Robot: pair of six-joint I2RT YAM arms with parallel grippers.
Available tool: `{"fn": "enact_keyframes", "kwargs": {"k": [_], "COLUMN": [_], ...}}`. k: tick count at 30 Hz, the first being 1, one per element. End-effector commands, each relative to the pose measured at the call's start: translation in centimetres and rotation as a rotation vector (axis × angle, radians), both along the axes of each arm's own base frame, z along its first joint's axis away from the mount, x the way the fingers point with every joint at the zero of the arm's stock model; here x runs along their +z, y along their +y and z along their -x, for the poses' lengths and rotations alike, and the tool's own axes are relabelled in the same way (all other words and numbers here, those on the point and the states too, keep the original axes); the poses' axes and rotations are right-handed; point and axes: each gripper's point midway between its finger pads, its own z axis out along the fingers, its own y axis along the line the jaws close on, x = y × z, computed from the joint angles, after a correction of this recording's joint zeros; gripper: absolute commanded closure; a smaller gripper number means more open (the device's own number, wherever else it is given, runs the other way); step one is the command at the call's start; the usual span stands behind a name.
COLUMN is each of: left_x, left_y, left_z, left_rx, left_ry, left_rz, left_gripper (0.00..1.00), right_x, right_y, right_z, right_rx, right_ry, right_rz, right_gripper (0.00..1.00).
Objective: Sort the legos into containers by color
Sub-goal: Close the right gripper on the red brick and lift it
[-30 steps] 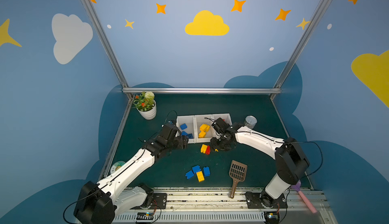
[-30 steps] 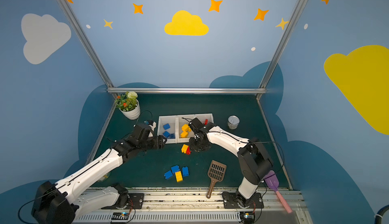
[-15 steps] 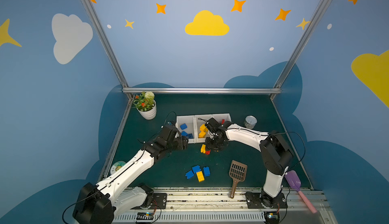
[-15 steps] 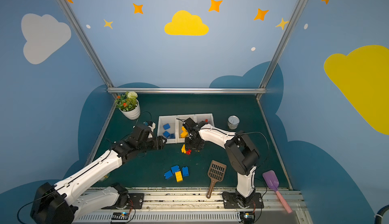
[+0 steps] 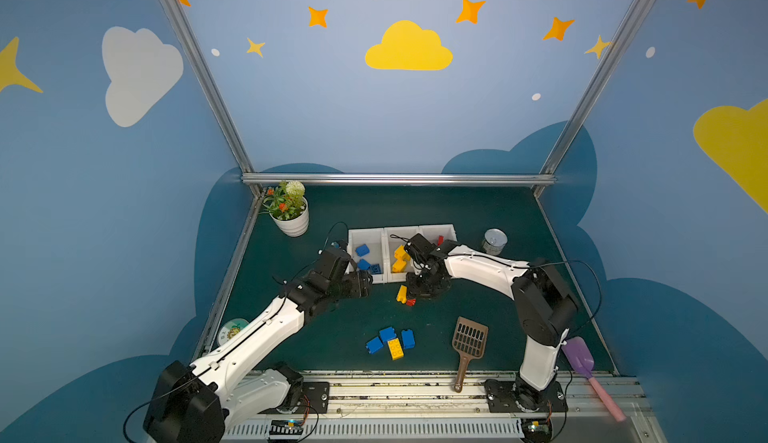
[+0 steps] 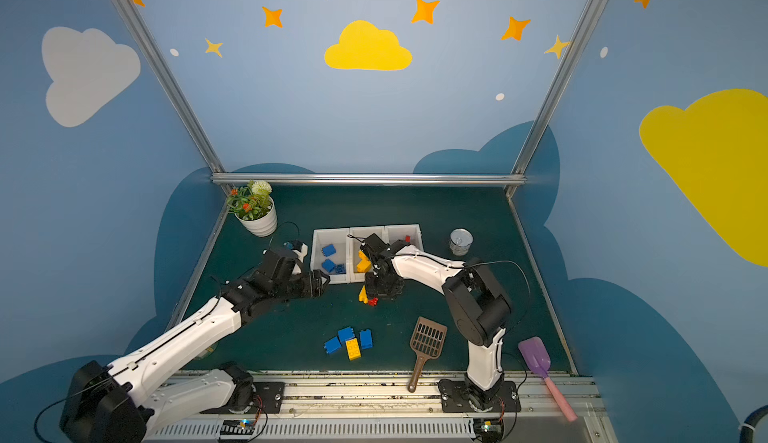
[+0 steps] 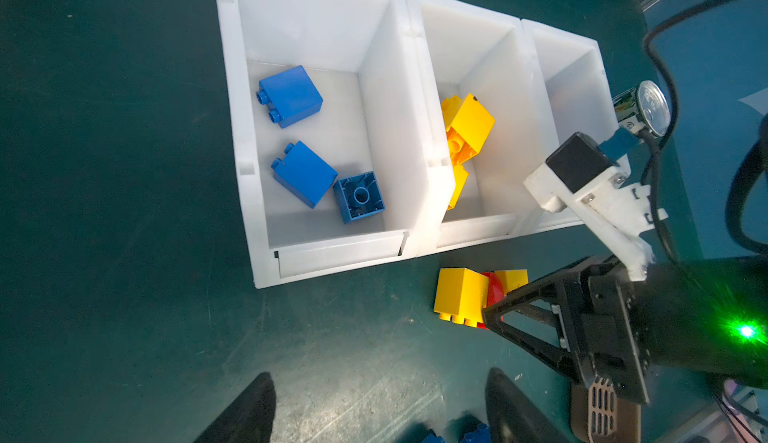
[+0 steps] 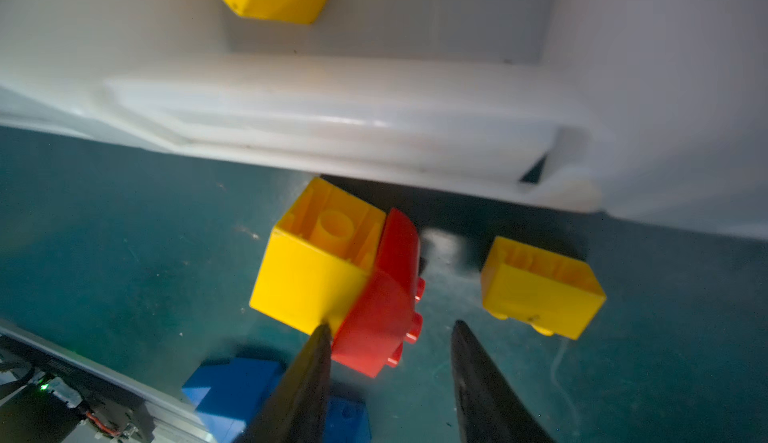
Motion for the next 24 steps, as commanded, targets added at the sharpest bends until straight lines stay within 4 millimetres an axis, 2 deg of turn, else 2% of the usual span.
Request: {"fn": "enact_keyframes", "kwargs": {"k": [1, 17, 24], "left_x": [0.2, 0.2, 0.2], "left_y": [0.0, 0.1, 0.2], "left_z": [0.1, 0.5, 0.7], "left_rx": [0.001, -0.003, -0.005], "left_ry": [-0.009, -0.008, -0.009], "left_rz": [0.019, 0.024, 0.026], "left_gripper": [0.21, 0.20, 0.20], "right_x": [-0.1, -0.7, -1.0], "right_y": [-1.7, -1.2, -0.7], "right_z": [0.9, 0.7, 0.5], "right_rx": [-0.003, 0.008, 0.021], "right_ry": [0.009, 0.018, 0.020], "right_rz": [0.056, 0.057, 0.063], "right_gripper": [0.53, 0.58, 0.67]}}
